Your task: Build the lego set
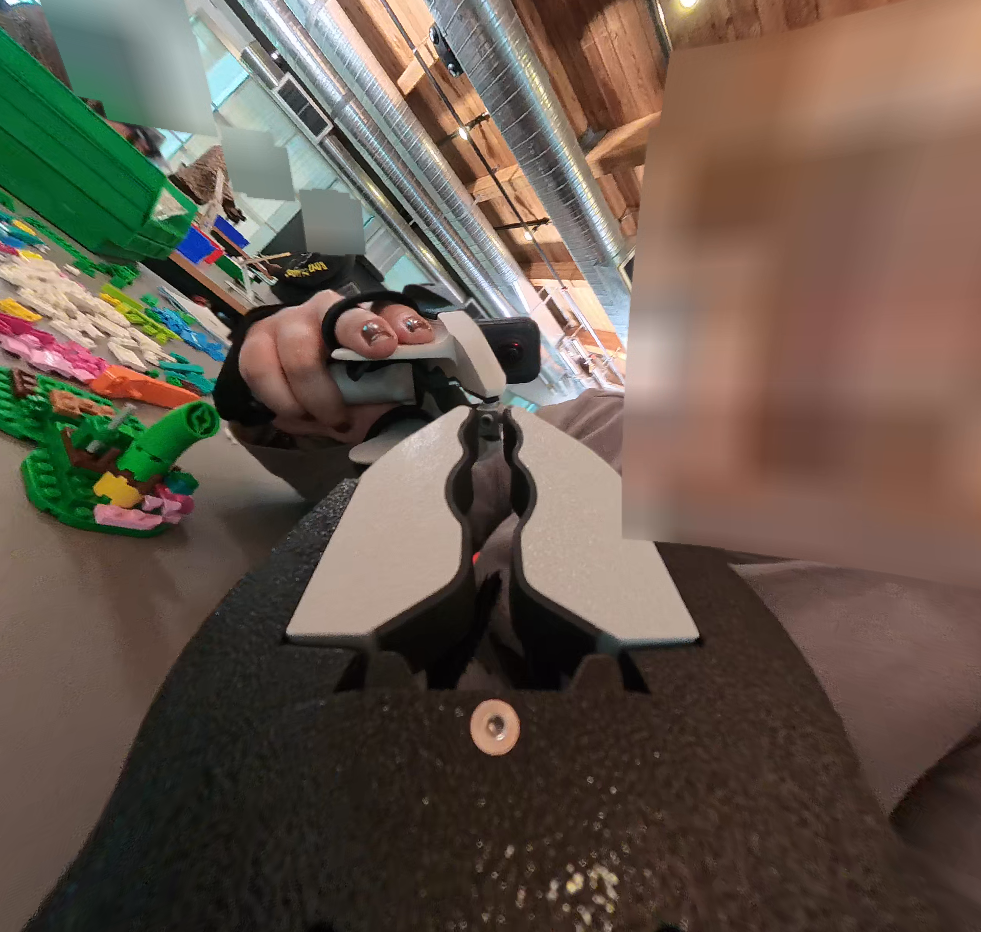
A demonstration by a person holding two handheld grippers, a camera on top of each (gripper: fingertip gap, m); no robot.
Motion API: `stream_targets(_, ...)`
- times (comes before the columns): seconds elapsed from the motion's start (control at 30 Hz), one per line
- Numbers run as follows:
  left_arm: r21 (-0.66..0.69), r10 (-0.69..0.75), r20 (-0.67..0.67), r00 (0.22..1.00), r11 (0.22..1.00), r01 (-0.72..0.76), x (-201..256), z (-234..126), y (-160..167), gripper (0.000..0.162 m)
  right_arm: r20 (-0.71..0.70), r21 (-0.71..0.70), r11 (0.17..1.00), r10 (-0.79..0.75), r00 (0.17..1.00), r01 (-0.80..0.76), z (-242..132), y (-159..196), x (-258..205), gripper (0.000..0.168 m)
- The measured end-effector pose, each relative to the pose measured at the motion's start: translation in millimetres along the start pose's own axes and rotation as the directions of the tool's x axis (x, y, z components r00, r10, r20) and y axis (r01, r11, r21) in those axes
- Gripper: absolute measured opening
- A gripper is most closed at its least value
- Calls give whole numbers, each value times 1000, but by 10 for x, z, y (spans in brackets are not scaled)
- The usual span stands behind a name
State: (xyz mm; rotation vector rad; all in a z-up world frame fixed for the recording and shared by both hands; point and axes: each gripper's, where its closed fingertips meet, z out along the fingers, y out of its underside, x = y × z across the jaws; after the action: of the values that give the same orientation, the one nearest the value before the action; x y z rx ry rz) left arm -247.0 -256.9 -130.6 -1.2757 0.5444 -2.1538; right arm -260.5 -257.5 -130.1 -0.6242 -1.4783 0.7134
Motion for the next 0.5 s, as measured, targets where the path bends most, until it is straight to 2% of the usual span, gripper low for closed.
stream_targets(0.07,-3,87,41,995,996,-87,-13,2,-18,8,-8,-7,1000,-4,1000,4,-1,4,14,10)
stream_targets(0.17,-20,302,117,946,953,-301,1,29,-51,8,-28,-2,1000,-10,1000,10,-20,-15,51,10)
stream_targets(0.3,23,343,187,921,935,-353,-41,-43,-168,8,-106,-27,998,-59,993,57,-114,-2,205,17)
stream_targets(0.4,38,383,262,886,913,-406,-80,-121,-254,8,-217,-71,998,-16,976,0,-424,10,545,22)
stream_targets(0.5,72,395,319,861,896,-438,-116,-181,-354,8,-377,-186,965,102,920,-183,-967,282,912,19)
